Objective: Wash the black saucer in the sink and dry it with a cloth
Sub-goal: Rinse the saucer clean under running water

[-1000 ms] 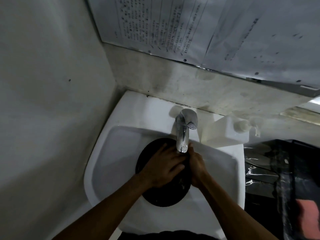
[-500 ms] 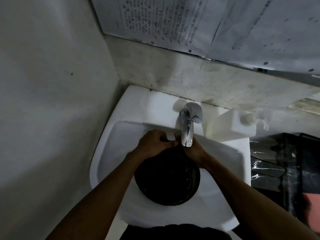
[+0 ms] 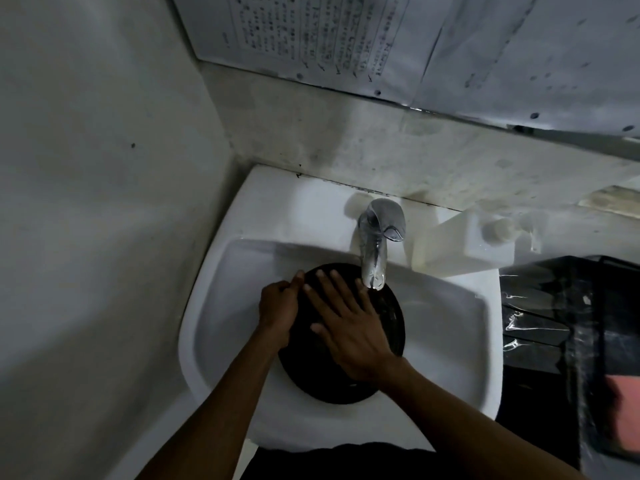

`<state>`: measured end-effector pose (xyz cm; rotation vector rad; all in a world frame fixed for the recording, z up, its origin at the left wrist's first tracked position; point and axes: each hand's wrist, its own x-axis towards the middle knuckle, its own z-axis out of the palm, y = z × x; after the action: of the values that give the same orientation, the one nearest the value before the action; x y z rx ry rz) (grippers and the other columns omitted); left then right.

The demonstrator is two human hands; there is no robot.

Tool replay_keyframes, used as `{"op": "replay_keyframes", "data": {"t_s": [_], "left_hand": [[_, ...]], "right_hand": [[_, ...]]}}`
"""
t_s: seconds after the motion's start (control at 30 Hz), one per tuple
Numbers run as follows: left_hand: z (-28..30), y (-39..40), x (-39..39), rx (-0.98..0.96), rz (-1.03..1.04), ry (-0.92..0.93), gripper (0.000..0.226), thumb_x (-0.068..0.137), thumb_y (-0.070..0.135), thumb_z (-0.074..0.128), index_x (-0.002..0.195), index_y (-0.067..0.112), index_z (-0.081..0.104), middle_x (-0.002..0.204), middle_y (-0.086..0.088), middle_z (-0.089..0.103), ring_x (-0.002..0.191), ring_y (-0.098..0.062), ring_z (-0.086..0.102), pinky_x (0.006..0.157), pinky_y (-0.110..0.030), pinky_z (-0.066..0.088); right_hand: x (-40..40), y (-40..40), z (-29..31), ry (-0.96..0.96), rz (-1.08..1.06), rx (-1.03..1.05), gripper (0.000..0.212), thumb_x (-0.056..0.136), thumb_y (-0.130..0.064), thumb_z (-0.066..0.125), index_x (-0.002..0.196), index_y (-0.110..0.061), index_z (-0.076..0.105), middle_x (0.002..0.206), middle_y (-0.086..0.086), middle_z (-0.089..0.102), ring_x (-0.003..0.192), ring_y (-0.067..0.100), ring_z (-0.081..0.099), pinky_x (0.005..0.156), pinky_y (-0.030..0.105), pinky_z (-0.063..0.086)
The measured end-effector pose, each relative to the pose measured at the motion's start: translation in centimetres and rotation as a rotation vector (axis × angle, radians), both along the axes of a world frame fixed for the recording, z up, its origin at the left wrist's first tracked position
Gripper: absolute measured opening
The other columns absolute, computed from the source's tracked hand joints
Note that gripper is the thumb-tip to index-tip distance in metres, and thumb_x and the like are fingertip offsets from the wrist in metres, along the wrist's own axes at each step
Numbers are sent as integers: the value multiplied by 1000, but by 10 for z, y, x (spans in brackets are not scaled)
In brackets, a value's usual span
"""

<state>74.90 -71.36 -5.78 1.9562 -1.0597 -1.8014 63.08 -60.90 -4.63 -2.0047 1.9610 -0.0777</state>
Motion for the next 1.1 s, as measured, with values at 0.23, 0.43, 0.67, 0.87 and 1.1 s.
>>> {"op": "replay_keyframes", "data": {"t_s": [0.23, 0.43, 0.67, 0.87, 1.1], "left_hand": [[-2, 7, 1, 73, 149, 4, 57, 92, 47, 59, 90, -9, 70, 93, -23, 70, 87, -36, 67, 79, -42, 59], [3, 15, -1, 76, 215, 71, 42, 93, 43, 59, 80, 6, 71, 86, -13, 73, 83, -29, 69, 75, -38, 59], [-4, 5, 27, 190, 315, 133, 39, 88, 47, 63, 95, 11, 73, 95, -10, 74, 89, -29, 70, 81, -37, 58], [-13, 11, 24, 48, -62, -72, 36, 99, 38, 44, 96, 12, 69, 106, -13, 70, 94, -27, 65, 92, -40, 53], [6, 31, -38, -481, -868, -467, 68, 94, 60, 25, 148, 21, 31, 155, -7, 30, 143, -30, 25, 116, -51, 18]], "right_hand": [[-20, 27, -3, -32, -448, 213, 67, 94, -60, 3, 153, -30, -9, 163, 2, -12, 146, 24, -26, 120, 54, -2], [-14, 23, -2, 9, -31, -3, 59, 101, -53, 17, 155, -35, 6, 164, -2, 1, 151, 24, 2, 116, 56, 8], [-36, 22, -5, -1023, -1074, 145, 63, 87, -64, 56, 136, -25, 51, 128, -1, 65, 122, 21, 59, 98, 38, 51], [-39, 26, 14, -1302, -1390, 174, 47, 99, -45, 45, 99, -8, 74, 96, 18, 75, 91, 33, 72, 83, 46, 59], [-44, 9, 30, -1056, -1332, 228, 50, 99, -44, 48, 83, -4, 73, 89, 25, 72, 88, 38, 70, 82, 51, 56]]}}
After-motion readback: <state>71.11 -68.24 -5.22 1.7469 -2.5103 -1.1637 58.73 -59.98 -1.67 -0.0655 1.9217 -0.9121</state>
